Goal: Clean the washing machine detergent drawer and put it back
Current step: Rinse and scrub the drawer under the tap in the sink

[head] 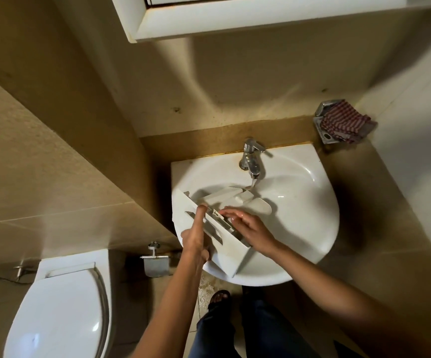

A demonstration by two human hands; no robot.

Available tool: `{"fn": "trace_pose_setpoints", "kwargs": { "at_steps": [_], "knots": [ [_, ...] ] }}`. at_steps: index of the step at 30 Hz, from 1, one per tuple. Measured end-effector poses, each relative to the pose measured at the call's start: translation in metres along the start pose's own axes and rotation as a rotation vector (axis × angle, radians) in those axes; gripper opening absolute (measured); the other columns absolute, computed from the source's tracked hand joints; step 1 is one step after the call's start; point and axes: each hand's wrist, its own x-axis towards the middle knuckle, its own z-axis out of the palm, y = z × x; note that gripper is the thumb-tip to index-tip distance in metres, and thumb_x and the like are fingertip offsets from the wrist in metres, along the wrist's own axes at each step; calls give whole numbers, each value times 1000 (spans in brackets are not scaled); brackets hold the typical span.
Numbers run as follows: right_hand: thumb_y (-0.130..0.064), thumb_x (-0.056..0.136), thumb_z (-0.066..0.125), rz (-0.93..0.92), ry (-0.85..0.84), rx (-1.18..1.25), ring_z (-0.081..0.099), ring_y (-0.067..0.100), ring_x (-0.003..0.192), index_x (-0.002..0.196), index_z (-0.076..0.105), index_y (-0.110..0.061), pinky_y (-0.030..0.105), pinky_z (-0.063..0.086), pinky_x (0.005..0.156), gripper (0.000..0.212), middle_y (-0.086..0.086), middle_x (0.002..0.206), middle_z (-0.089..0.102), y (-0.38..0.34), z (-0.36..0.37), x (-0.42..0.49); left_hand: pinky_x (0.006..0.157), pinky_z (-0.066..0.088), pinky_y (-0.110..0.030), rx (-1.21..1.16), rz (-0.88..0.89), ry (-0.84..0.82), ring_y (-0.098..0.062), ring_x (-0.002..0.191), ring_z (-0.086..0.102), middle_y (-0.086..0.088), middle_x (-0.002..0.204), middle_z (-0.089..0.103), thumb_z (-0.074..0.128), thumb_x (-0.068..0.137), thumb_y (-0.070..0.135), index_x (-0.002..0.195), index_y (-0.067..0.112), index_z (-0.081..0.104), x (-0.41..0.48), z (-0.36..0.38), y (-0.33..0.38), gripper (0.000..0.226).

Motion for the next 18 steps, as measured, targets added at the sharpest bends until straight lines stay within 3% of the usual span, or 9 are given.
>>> {"fn": "trace_pose_setpoints", "kwargs": {
  "at_steps": [3, 5, 7, 8, 9, 11, 13, 15, 18],
  "knots": [
    [-33, 103, 27, -288, -56, -543, 24, 8, 144, 145, 37, -31, 28, 7, 120, 42, -16, 150, 37, 26, -19, -13, 58, 40, -27, -28, -33, -51, -22, 68, 51, -9, 86, 61, 68, 58, 73, 116, 3, 62, 1, 0, -2, 91],
    [-27, 104, 25, -276, -60, -706, 12, 10, 147, 149, 29, -27, 30, 0, 120, 45, -9, 157, 24, 40, -36, -15, 52, 42, -24, -21, -29, -50, -19, 63, 51, -8, 108, 65, 67, 66, 70, 123, 1, 59, 1, 0, -7, 90],
    [-19, 104, 29, -162, 0, -663, 6, 13, 148, 149, 25, -25, 29, 0, 120, 46, -6, 158, 17, 51, -48, -16, 60, 49, -29, -24, -57, -68, -23, 69, 56, -14, 128, 60, 66, 65, 71, 126, 1, 58, 3, -1, -11, 94],
    [-18, 105, 29, -80, 53, -633, 4, 15, 148, 149, 24, -25, 30, 0, 120, 45, -6, 158, 15, 53, -51, -15, 73, 52, -37, -38, -80, -101, -28, 84, 60, -18, 130, 59, 65, 64, 73, 128, 2, 57, 2, 0, -12, 96],
    [-18, 105, 30, 19, 99, -607, 2, 17, 149, 149, 23, -23, 31, -1, 120, 45, -5, 158, 13, 53, -52, -12, 88, 50, -45, -45, -98, -125, -33, 100, 60, -20, 129, 60, 65, 64, 73, 129, 3, 56, 0, 1, -12, 96],
    [-18, 105, 30, 148, 160, -566, -2, 19, 149, 150, 23, -19, 28, -7, 119, 45, -3, 159, 11, 48, -46, -6, 98, 44, -52, -61, -102, -115, -36, 111, 58, -19, 123, 63, 64, 62, 74, 126, 5, 57, -3, 3, -11, 94],
    [-17, 104, 32, 89, 185, -539, -6, 14, 148, 150, 25, -18, 20, -10, 115, 46, -5, 158, 10, 42, -35, -5, 95, 46, -50, -92, -94, -102, -36, 107, 60, -19, 116, 66, 64, 50, 76, 120, 5, 61, -5, 3, -9, 100],
    [-15, 104, 35, -32, 157, -516, -6, 10, 146, 149, 29, -19, 21, -6, 117, 45, -8, 157, 13, 38, -35, -10, 88, 48, -46, -101, -92, -120, -36, 102, 62, -19, 112, 68, 62, 40, 77, 118, 2, 63, -7, 2, -6, 108],
    [-18, 104, 37, 119, 184, -379, 4, 13, 148, 147, 34, -21, 29, 5, 120, 44, -5, 157, 21, 41, -48, -7, 73, 47, -36, -106, -37, -88, -32, 96, 62, -19, 115, 66, 70, 61, 66, 124, -2, 58, -9, 0, -8, 94]
  ]
}}
